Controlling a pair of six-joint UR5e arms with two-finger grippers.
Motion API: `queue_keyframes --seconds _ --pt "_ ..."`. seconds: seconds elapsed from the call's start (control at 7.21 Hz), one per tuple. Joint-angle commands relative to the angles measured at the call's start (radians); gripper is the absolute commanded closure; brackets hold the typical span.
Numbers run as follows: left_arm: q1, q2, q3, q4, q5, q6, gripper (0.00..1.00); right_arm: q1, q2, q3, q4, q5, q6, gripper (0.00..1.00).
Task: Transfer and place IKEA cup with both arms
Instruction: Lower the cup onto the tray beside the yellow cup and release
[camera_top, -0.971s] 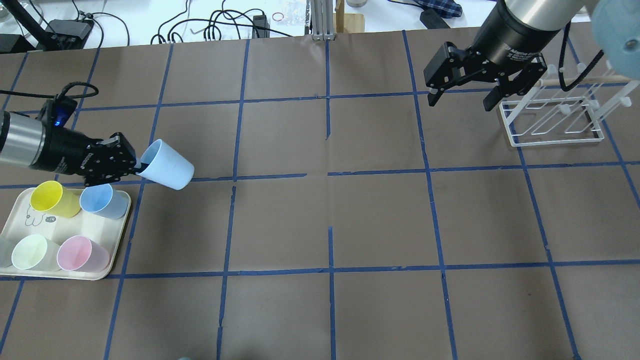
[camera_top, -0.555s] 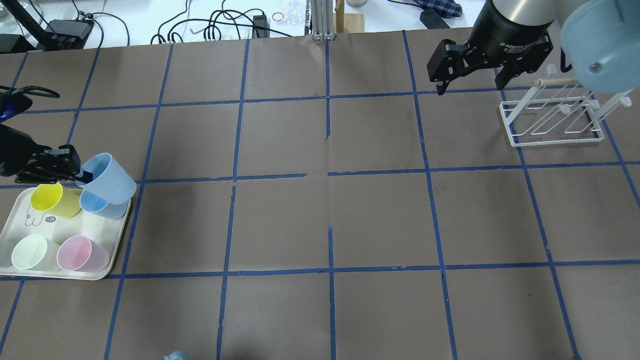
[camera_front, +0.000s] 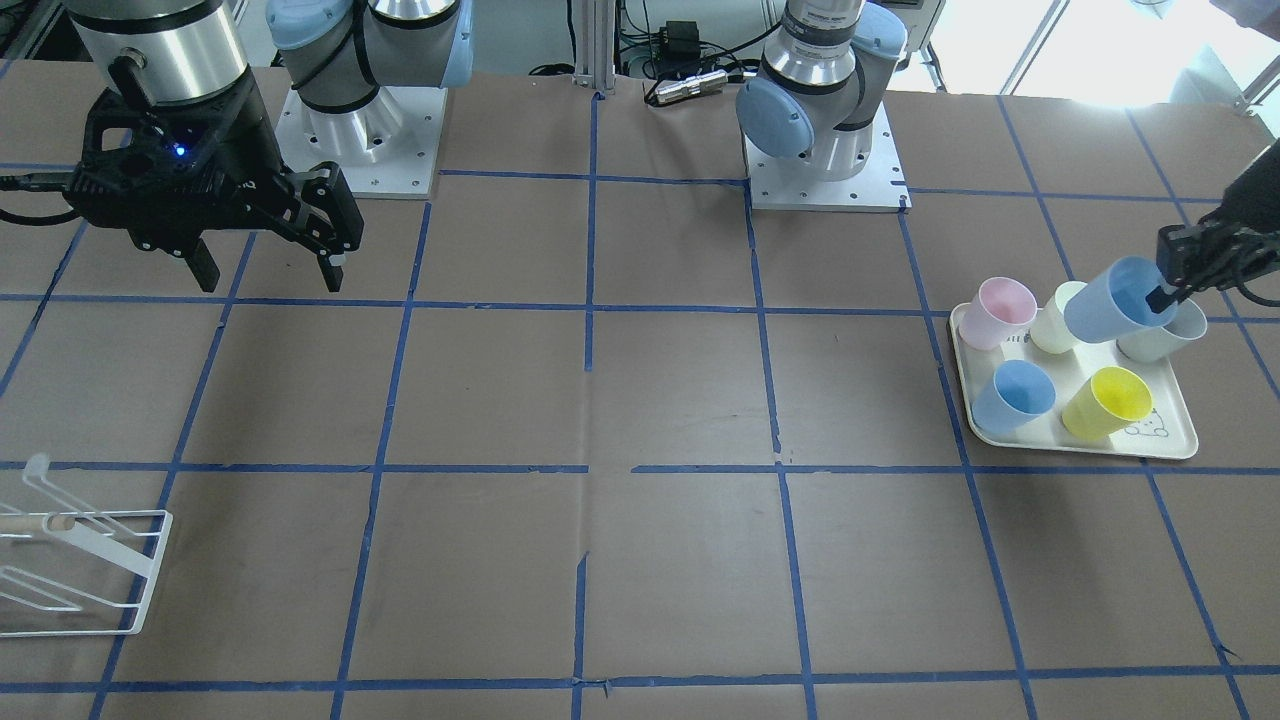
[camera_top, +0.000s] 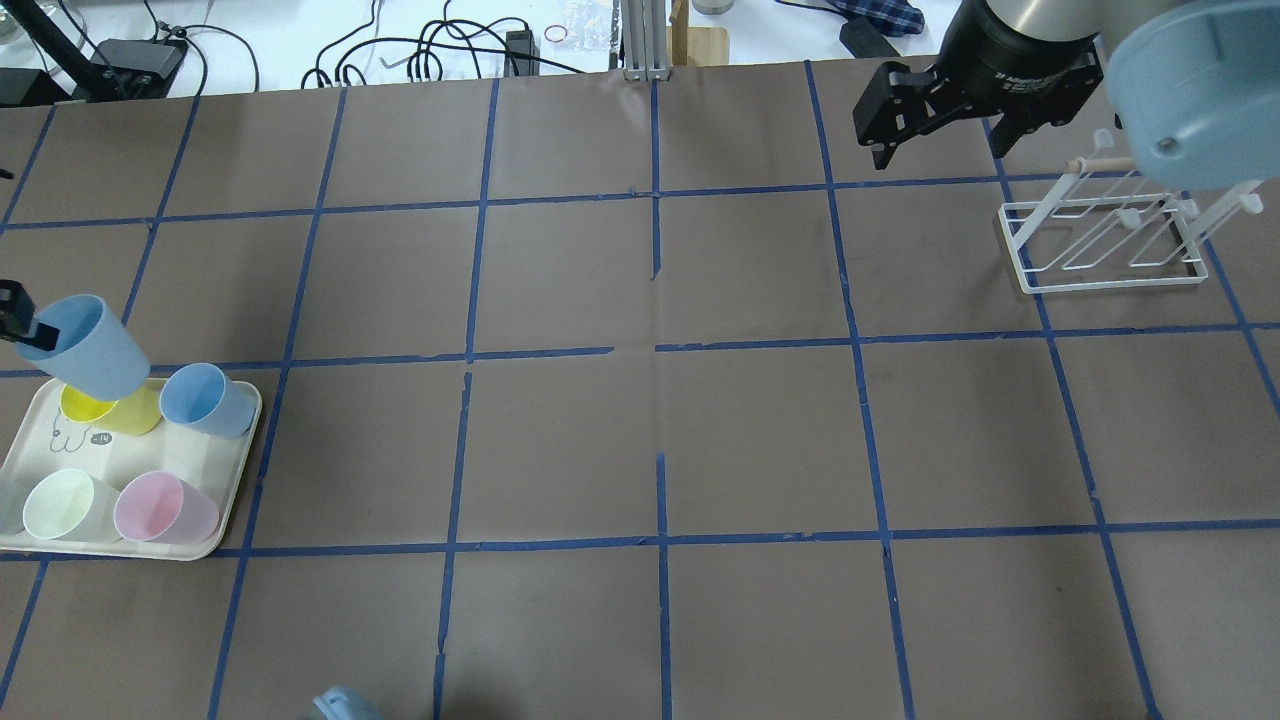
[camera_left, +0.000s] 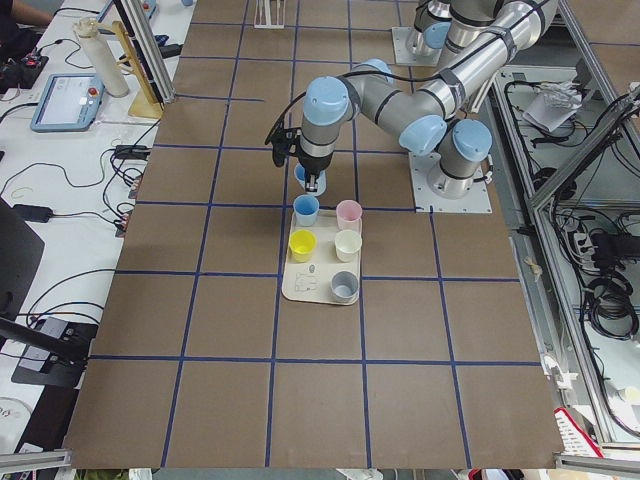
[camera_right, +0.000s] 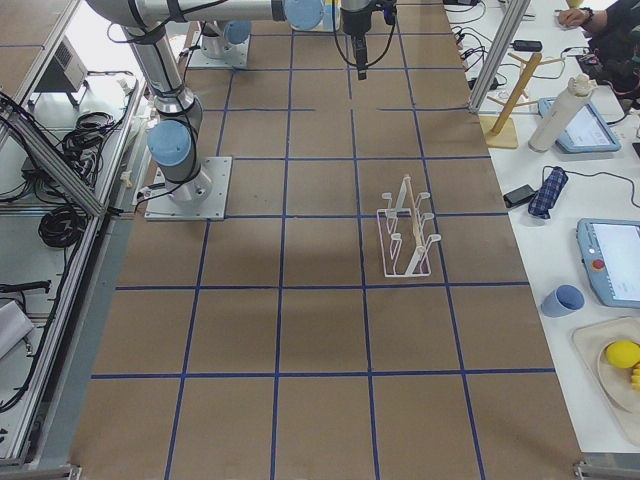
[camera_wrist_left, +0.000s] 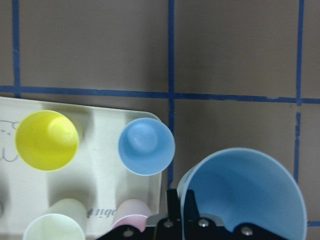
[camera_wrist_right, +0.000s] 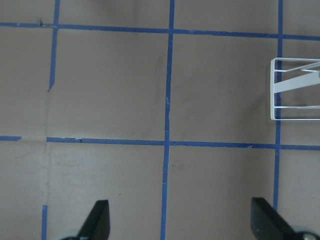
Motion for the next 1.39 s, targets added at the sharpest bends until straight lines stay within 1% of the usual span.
queue_keyframes --seconds 0.0,0.14,0.28,0.42,0.55,0.69,0.83,1.25 --pt "0.108 -0.125 0.100 0.002 -0.045 0.200 1.00 0.000 -0.002 -0.001 0.028 -0.031 -0.003 0.00" --pt "0.141 -0.189 0.111 0.032 -0.128 0.324 1.00 0.000 -0.008 -0.001 0.033 -0.030 -0.003 0.00" --pt "0.184 -0.250 0.122 0.117 -0.141 0.395 1.00 0.000 -0.006 -0.001 0.031 -0.030 -0.003 0.00" --pt "0.197 -0.304 0.138 0.141 -0.149 0.440 1.00 0.000 -0.006 0.001 0.028 -0.030 -0.003 0.00" --pt "0.197 -0.355 0.176 0.144 -0.164 0.446 1.00 0.000 -0.006 0.001 0.026 -0.030 -0.003 0.00" --pt "0.211 -0.392 0.189 0.147 -0.181 0.477 1.00 0.000 -0.008 0.001 0.030 -0.030 -0.002 0.00" --pt "0.243 -0.421 0.178 0.150 -0.194 0.529 1.00 0.000 -0.006 0.001 0.028 -0.030 -0.002 0.00" --pt "0.240 -0.466 0.195 0.152 -0.208 0.529 1.00 0.000 -0.002 0.001 0.028 -0.030 -0.002 0.00"
